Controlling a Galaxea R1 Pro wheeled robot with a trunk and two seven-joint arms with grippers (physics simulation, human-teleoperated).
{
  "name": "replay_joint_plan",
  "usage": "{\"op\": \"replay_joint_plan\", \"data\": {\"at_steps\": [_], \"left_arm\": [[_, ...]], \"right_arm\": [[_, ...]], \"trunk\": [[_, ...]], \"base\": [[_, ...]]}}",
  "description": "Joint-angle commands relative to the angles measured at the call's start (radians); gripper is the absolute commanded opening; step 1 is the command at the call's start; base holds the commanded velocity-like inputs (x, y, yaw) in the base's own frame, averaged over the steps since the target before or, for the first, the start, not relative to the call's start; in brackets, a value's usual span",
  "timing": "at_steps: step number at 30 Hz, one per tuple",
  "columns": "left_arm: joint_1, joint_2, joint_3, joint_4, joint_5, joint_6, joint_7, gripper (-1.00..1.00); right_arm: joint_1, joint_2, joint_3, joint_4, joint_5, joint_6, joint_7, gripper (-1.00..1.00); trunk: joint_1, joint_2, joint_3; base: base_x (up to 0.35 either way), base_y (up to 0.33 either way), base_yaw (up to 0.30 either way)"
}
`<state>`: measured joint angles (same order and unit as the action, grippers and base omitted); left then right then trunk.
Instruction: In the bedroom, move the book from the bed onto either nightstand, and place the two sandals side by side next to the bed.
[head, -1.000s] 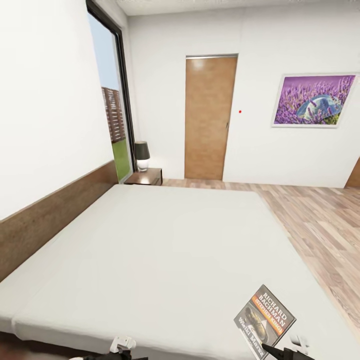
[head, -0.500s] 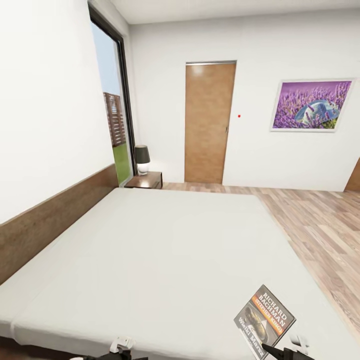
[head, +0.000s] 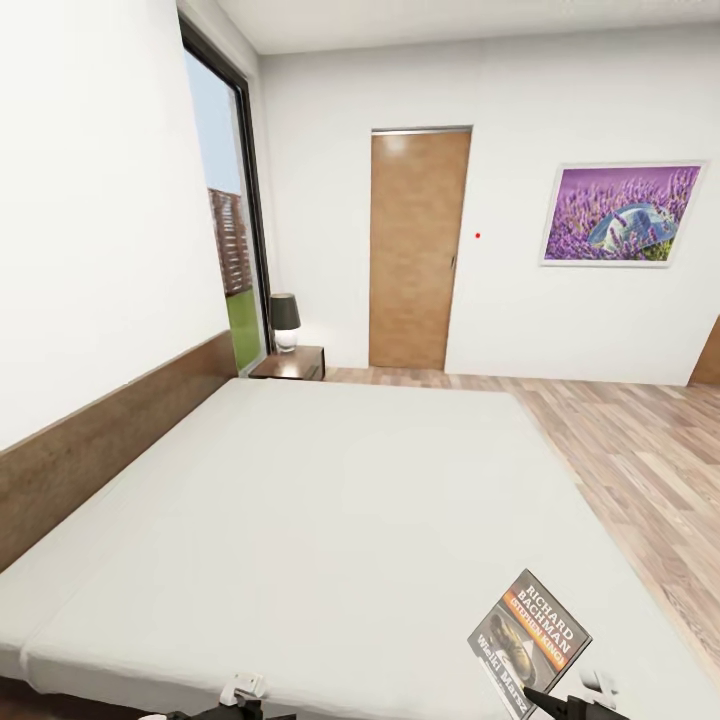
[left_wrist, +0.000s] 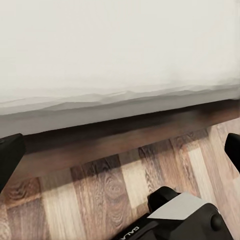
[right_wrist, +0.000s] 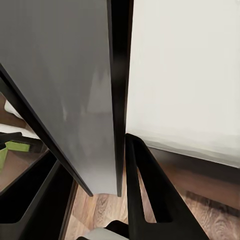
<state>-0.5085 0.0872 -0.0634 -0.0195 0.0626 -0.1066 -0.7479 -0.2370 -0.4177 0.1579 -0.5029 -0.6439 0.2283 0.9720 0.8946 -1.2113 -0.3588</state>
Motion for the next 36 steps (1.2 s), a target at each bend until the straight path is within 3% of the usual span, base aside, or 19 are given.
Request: {"op": "replay_joint_plan", "data": {"at_steps": [1, 12, 36], "left_arm": [[-0.001, 0.0, -0.007, 0.001, 0.006, -0.005, -0.002, 1.0], [-0.001, 0.0, -0.007, 0.001, 0.006, -0.005, -0.002, 1.0], [-0.001, 0.0, -0.007, 0.001, 0.006, -0.005, -0.002, 1.0]], "right_arm": [[-0.001, -0.001, 0.005, 0.0, -0.011, 0.009, 0.002, -1.0], [-0.001, -0.001, 0.005, -0.002, -0.01, 0.009, 0.006, -1.0], [-0.001, -0.001, 0.005, -0.002, -0.01, 0.009, 0.002, -1.0]], "trunk": [[0.0, -0.001, -0.001], [0.0, -0.001, 0.0], [0.0, -0.001, 0.01]], "base": [[0.0, 0.0, 0.0], [0.0, 0.0, 0.049], [0.0, 0.0, 0.271]]}}
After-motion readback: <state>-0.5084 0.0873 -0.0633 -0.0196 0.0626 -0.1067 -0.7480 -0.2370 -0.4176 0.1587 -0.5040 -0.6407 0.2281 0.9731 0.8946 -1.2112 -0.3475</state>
